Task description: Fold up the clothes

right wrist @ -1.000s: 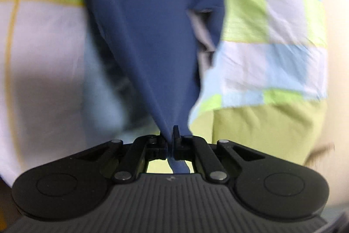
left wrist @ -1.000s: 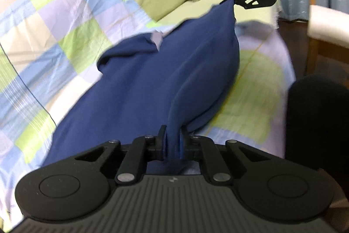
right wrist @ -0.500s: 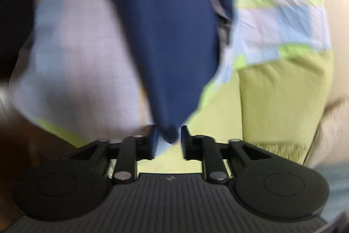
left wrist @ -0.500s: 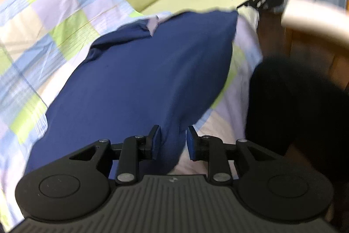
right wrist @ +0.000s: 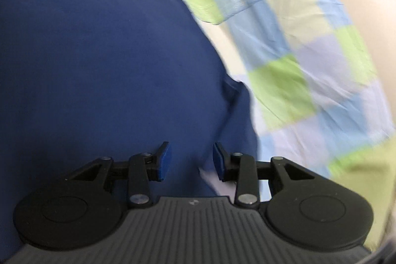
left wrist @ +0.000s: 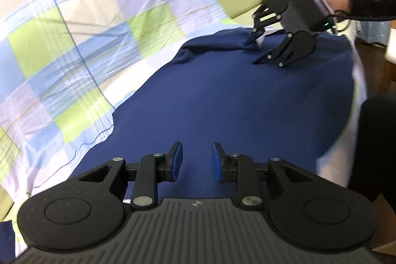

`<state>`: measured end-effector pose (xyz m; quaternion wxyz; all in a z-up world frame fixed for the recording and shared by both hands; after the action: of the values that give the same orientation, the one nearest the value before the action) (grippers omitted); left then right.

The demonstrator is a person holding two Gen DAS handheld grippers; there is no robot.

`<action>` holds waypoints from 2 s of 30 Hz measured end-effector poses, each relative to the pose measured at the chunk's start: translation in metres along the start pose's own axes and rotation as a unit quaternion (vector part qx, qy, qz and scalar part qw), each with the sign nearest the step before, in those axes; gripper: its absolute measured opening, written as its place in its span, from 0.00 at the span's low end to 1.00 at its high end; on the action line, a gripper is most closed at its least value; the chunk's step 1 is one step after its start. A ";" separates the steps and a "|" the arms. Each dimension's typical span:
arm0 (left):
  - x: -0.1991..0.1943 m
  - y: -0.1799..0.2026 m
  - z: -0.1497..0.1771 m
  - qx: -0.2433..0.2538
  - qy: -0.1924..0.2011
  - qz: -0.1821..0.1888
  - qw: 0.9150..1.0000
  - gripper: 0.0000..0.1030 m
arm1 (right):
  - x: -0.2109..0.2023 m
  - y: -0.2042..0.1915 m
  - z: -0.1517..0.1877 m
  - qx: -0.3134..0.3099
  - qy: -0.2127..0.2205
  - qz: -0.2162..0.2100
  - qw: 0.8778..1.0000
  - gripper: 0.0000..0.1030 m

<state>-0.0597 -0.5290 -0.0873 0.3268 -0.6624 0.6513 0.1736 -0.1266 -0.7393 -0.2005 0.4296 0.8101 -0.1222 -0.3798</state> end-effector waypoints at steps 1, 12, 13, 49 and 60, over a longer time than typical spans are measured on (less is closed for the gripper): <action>0.007 -0.006 0.003 -0.003 -0.003 -0.002 1.000 0.30 | 0.018 0.003 0.005 -0.029 0.000 -0.001 1.000 0.28; 0.022 -0.046 0.030 -0.036 -0.007 -0.051 0.998 0.32 | 0.122 0.144 0.086 0.058 -0.127 0.147 0.979 0.26; 0.017 -0.047 0.034 -0.035 -0.011 -0.058 0.998 0.32 | 0.115 0.139 0.080 0.070 -0.118 0.144 0.980 0.26; -0.026 -0.059 0.070 0.003 -0.005 0.017 1.000 0.18 | -0.154 -0.114 -0.178 -0.023 0.098 -0.086 0.991 0.19; -0.043 -0.040 0.065 0.086 0.007 -0.018 0.996 0.40 | -0.057 -0.015 -0.143 0.336 -0.005 -0.202 0.920 0.09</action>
<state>-0.0118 -0.4562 -0.0976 0.3813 -0.6445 0.6541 0.1067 -0.0647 -0.6144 -0.1338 0.0459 0.9124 -0.0789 -0.3991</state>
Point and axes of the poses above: each gripper's, at about its wrist camera, not at the fingertips, and x roughly the way its jaws point, y to its right, z to its underside, the point moved 10 cm from there along x, roughly the way its jaws point, and after that the axes turned 8 degrees about z, right-handed, at the moved point
